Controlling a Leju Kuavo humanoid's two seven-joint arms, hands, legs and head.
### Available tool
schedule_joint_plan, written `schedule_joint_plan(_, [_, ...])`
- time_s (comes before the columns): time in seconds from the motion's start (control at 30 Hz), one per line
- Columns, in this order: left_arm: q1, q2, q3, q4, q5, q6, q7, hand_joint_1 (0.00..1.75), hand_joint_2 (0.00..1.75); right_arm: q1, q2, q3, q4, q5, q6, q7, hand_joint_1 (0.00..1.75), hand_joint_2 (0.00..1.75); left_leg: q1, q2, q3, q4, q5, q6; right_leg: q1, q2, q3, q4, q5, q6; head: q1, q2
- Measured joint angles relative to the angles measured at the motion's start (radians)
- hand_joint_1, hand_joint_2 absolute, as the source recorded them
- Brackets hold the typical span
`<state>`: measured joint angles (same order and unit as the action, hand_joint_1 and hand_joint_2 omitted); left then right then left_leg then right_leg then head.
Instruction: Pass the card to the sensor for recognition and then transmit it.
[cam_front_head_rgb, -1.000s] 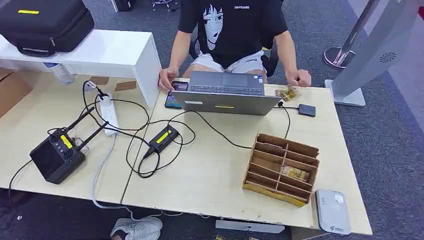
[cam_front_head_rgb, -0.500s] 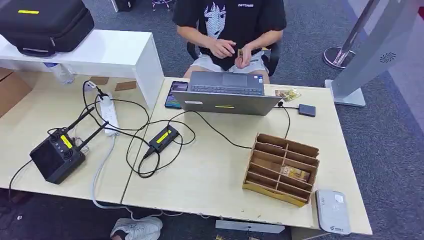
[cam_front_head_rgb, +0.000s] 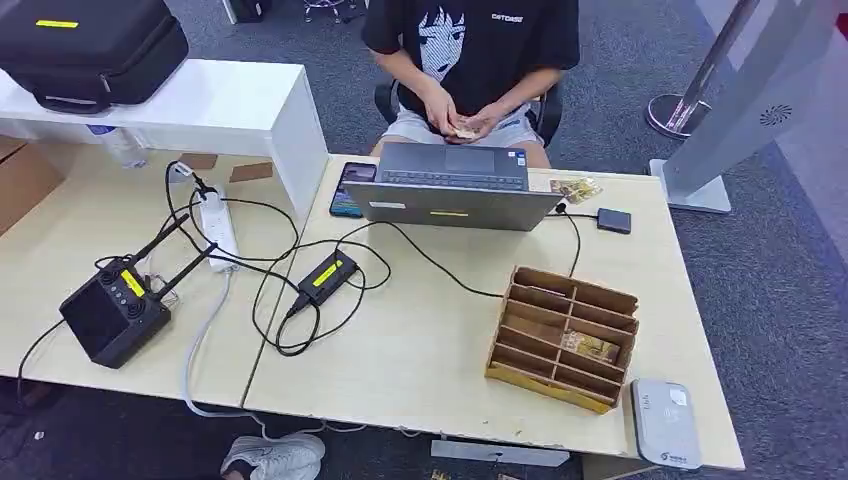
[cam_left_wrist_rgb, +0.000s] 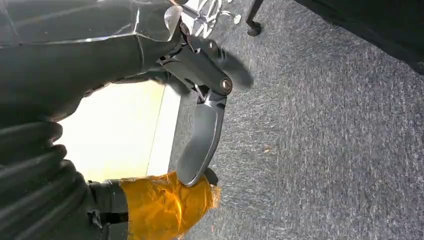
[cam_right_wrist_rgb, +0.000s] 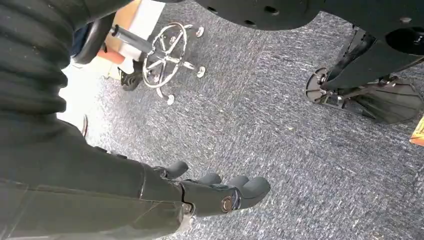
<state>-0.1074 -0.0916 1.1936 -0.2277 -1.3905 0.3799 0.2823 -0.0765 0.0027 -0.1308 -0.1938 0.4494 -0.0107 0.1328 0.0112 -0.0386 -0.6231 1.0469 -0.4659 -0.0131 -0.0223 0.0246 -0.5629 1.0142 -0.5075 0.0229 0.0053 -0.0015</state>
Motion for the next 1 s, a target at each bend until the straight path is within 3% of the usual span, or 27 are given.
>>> schedule_joint_plan(0.67, [0.000, 0.000, 0.000, 0.000, 0.002, 0.001, 0.005, 0.00, 1.75, 0.000, 0.003, -0.004, 0.000, 0.006, -0.001, 0.002, 0.00, 1.75, 0.000, 0.000, 0.000, 0.000, 0.000, 0.000, 0.000, 0.000, 0.000, 0.000, 0.000, 0.000, 0.000, 0.000])
schedule_joint_plan(0.7, [0.000, 0.000, 0.000, 0.000, 0.005, 0.001, 0.008, 0.00, 0.00, 0.000, 0.003, -0.004, 0.000, 0.006, -0.001, 0.002, 0.00, 1.75, 0.000, 0.000, 0.000, 0.000, 0.000, 0.000, 0.000, 0.000, 0.000, 0.000, 0.000, 0.000, 0.000, 0.000])
schedule_joint_plan(1.0, [0.000, 0.000, 0.001, 0.000, 0.015, 0.002, 0.018, 0.00, 0.00, 0.000, 0.003, -0.005, 0.000, 0.009, -0.001, 0.003, 0.00, 1.75, 0.000, 0.000, 0.000, 0.000, 0.000, 0.000, 0.000, 0.000, 0.000, 0.000, 0.000, 0.000, 0.000, 0.000])
